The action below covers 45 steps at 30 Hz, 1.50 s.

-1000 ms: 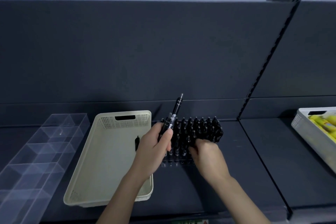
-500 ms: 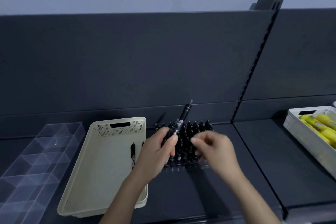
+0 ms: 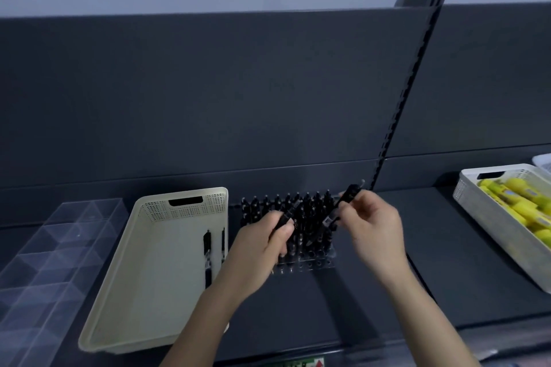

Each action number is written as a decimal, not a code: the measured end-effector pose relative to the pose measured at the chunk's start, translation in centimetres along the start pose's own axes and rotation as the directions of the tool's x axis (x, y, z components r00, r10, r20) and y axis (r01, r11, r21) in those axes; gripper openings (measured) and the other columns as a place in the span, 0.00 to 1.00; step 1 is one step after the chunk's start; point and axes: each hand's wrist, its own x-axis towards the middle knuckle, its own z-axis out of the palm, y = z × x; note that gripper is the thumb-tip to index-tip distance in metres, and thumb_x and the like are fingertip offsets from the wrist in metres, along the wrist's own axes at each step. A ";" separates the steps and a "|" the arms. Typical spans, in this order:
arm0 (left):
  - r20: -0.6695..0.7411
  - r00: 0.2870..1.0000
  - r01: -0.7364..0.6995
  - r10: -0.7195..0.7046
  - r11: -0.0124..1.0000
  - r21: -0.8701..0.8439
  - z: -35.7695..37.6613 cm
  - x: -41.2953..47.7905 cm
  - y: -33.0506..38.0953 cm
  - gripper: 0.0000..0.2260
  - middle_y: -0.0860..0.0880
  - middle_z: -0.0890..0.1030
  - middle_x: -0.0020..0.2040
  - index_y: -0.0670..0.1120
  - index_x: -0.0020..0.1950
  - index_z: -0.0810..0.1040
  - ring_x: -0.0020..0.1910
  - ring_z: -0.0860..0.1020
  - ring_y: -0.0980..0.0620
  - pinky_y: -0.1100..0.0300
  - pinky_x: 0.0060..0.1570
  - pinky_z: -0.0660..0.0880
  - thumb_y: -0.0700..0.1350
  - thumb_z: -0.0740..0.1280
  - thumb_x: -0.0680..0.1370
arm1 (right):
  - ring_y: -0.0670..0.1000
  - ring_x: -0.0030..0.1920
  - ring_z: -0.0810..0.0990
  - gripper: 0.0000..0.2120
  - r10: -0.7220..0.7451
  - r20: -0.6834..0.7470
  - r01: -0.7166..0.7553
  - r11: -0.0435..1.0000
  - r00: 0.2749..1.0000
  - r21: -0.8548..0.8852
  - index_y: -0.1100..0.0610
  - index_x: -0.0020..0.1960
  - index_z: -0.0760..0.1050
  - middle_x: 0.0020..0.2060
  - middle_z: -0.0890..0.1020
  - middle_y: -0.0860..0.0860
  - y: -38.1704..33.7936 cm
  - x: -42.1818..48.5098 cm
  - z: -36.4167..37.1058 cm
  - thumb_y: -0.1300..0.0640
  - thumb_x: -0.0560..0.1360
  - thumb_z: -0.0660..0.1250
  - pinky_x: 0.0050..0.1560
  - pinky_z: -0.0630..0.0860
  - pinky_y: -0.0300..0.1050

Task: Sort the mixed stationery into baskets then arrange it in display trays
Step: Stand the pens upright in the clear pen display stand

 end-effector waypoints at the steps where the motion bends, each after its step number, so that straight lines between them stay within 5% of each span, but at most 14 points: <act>1: -0.011 1.000 -0.007 0.008 1.000 0.010 0.0 0.0 0.0 0.16 0.57 0.79 0.36 0.50 0.45 0.74 0.31 0.76 0.59 0.69 0.34 0.71 0.59 0.54 0.77 | 0.52 0.36 0.81 0.05 -0.019 0.021 0.021 0.997 1.000 -0.071 0.56 0.40 0.77 0.32 0.82 0.49 0.3 -0.1 0.3 0.63 0.74 0.67 0.39 0.77 0.45; 6: -0.056 0.998 0.042 -0.044 0.999 -0.031 0.2 -0.1 -0.1 0.08 0.54 0.78 0.36 0.51 0.50 0.73 0.32 0.75 0.59 0.70 0.33 0.70 0.50 0.55 0.80 | 0.45 0.38 0.80 0.04 -0.118 0.130 0.145 0.964 0.984 -0.223 0.55 0.43 0.79 0.35 0.82 0.46 1.8 -1.2 2.1 0.62 0.74 0.67 0.39 0.75 0.35; 12: -0.087 0.995 0.038 -0.047 0.995 -0.097 -0.2 -0.4 -0.5 0.05 0.57 0.80 0.38 0.52 0.49 0.73 0.34 0.78 0.59 0.69 0.36 0.72 0.47 0.58 0.80 | 0.48 0.35 0.76 0.06 -0.144 0.250 0.239 0.882 0.957 -0.407 0.59 0.39 0.74 0.33 0.78 0.50 3.0 -1.6 3.2 0.60 0.75 0.66 0.34 0.71 0.37; 18: -0.108 0.992 0.043 -0.062 0.985 -0.168 -0.5 -0.8 -0.8 0.08 0.59 0.79 0.36 0.56 0.55 0.77 0.34 0.77 0.63 0.73 0.37 0.71 0.45 0.63 0.79 | 0.48 0.29 0.69 0.13 -0.109 0.315 0.272 0.800 0.943 -0.534 0.57 0.34 0.66 0.30 0.72 0.49 3.6 -2.2 3.9 0.58 0.76 0.65 0.27 0.61 0.35; 21: -0.094 0.994 0.037 -0.051 0.988 -0.150 -0.5 -0.8 -0.8 0.11 0.58 0.80 0.37 0.59 0.56 0.75 0.33 0.76 0.63 0.72 0.36 0.71 0.44 0.63 0.79 | 0.48 0.30 0.74 0.12 -0.059 0.331 0.257 0.761 0.942 -0.596 0.56 0.36 0.71 0.29 0.75 0.48 3.0 -2.1 3.2 0.53 0.76 0.66 0.27 0.66 0.36; 23: -0.067 0.997 0.032 -0.041 0.990 -0.137 -0.4 -0.7 -0.7 0.10 0.58 0.80 0.38 0.58 0.56 0.74 0.33 0.76 0.61 0.70 0.36 0.72 0.43 0.63 0.79 | 0.46 0.30 0.76 0.09 -0.037 0.291 0.192 0.829 0.956 -0.525 0.54 0.38 0.76 0.28 0.78 0.47 2.1 -1.9 2.4 0.52 0.74 0.69 0.30 0.71 0.38; 26: -0.010 1.000 -0.012 0.011 0.995 -0.099 0.0 -0.3 -0.2 0.07 0.58 0.81 0.39 0.57 0.51 0.72 0.33 0.77 0.60 0.69 0.36 0.72 0.44 0.62 0.79 | 0.42 0.29 0.77 0.06 0.061 0.322 -0.052 0.998 0.945 -0.036 0.52 0.38 0.80 0.29 0.81 0.47 -0.2 -1.7 1.6 0.61 0.71 0.73 0.30 0.72 0.34; 30: 0.092 0.995 -0.020 0.035 0.986 -0.163 0.8 0.4 0.8 0.05 0.57 0.83 0.42 0.51 0.52 0.73 0.34 0.80 0.58 0.67 0.35 0.74 0.46 0.59 0.78 | 0.46 0.35 0.80 0.07 0.042 0.377 -0.159 0.945 0.925 0.285 0.58 0.45 0.81 0.35 0.83 0.52 -2.0 -1.2 1.0 0.68 0.70 0.71 0.33 0.75 0.36; 34: 0.158 0.986 -0.021 0.045 0.989 -0.147 1.5 0.5 0.9 0.09 0.55 0.83 0.44 0.49 0.52 0.76 0.42 0.82 0.59 0.64 0.41 0.77 0.48 0.59 0.79 | 0.50 0.36 0.81 0.03 0.023 0.347 -0.147 0.930 0.938 0.336 0.63 0.45 0.78 0.35 0.80 0.58 -1.6 -1.5 0.4 0.66 0.71 0.71 0.39 0.77 0.38; 37: 0.078 0.993 -0.085 0.086 0.996 -0.008 1.6 0.3 0.4 0.07 0.58 0.82 0.45 0.52 0.52 0.78 0.46 0.80 0.63 0.65 0.46 0.75 0.51 0.63 0.78 | 0.49 0.37 0.79 0.03 0.020 0.229 -0.099 0.934 0.973 0.342 0.61 0.43 0.76 0.34 0.78 0.54 -1.0 -1.4 -0.3 0.65 0.72 0.70 0.39 0.79 0.40; 40: -0.017 0.996 -0.088 0.089 0.995 0.050 1.2 -0.2 -0.1 0.08 0.63 0.81 0.46 0.51 0.55 0.80 0.50 0.78 0.68 0.75 0.49 0.71 0.47 0.67 0.77 | 0.48 0.36 0.79 0.07 -0.059 0.047 0.055 0.995 0.997 0.077 0.54 0.40 0.74 0.32 0.79 0.46 -0.1 -0.7 -0.7 0.62 0.72 0.71 0.41 0.78 0.43; 45: -0.094 0.995 -0.019 0.021 0.999 0.028 0.6 -0.7 -0.7 0.06 0.63 0.82 0.43 0.53 0.50 0.81 0.46 0.78 0.68 0.76 0.46 0.71 0.45 0.70 0.75 | 0.40 0.35 0.78 0.09 -0.111 0.026 0.113 0.985 0.993 -0.134 0.49 0.39 0.73 0.32 0.80 0.44 1.6 -0.7 0.4 0.60 0.73 0.71 0.36 0.72 0.28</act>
